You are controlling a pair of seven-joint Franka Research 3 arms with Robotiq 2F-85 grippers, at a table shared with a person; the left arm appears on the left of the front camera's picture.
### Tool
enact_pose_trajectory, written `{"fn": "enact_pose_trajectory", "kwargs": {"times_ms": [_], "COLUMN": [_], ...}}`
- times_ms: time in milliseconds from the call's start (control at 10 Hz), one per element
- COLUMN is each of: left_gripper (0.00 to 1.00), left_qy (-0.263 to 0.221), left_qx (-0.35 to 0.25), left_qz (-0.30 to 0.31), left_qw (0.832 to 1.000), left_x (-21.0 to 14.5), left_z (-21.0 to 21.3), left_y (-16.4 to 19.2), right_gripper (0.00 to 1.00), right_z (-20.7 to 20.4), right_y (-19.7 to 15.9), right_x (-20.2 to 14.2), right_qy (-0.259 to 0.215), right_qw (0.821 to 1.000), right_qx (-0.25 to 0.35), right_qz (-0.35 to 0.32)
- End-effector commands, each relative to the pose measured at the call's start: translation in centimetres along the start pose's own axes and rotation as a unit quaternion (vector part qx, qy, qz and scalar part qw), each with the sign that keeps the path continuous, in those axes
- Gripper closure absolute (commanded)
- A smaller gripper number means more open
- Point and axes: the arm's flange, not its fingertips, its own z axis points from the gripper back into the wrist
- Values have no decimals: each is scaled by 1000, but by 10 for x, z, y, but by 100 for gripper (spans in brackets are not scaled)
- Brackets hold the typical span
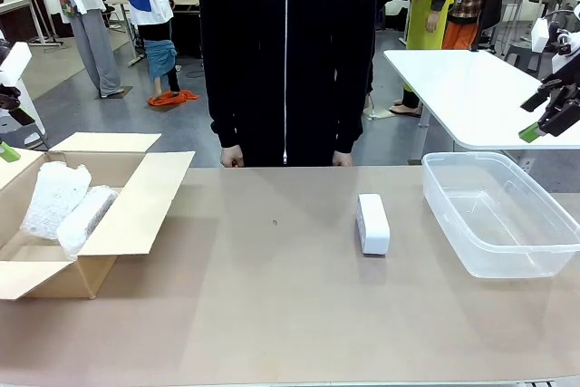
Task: Separate and place wrapped and unwrapped clocks.
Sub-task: Pick up the Digital clock indicated by the person.
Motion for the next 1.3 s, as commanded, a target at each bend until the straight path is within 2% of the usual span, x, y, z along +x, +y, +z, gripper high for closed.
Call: {"fn": "enact_pose_trajectory", "kwargs": {"times_ms": [0,300,600,800,1100,1200], "left_gripper": [0,0,0,0,0,0], "left_qy": [-44,-91,-99,-116,-152,-168], "left_qx": [-22,-30,-33,-35,-6,-7], "left_qz": [-24,-36,-30,-43,-92,-97], "left_qw": [999,995,994,992,984,981], "left_x": [-7,-16,-5,-4,1,3], "left_z": [3,6,2,1,8,-3], "left_y": [9,8,9,9,2,2], "right_gripper": [0,0,0,0,0,0], "right_z": [-1,-1,-1,-1,-1,-1], "right_y": [-1,-1,-1,-1,-1,-1], "right_x": [-1,-1,-1,-1,-1,-1], "right_qy": [-7,-7,-7,-7,-7,-7], "right_qw": [1000,1000,1000,1000,1000,1000], "right_qx": [3,3,3,3,3,3], "right_qz": [1,1,1,1,1,1]}}
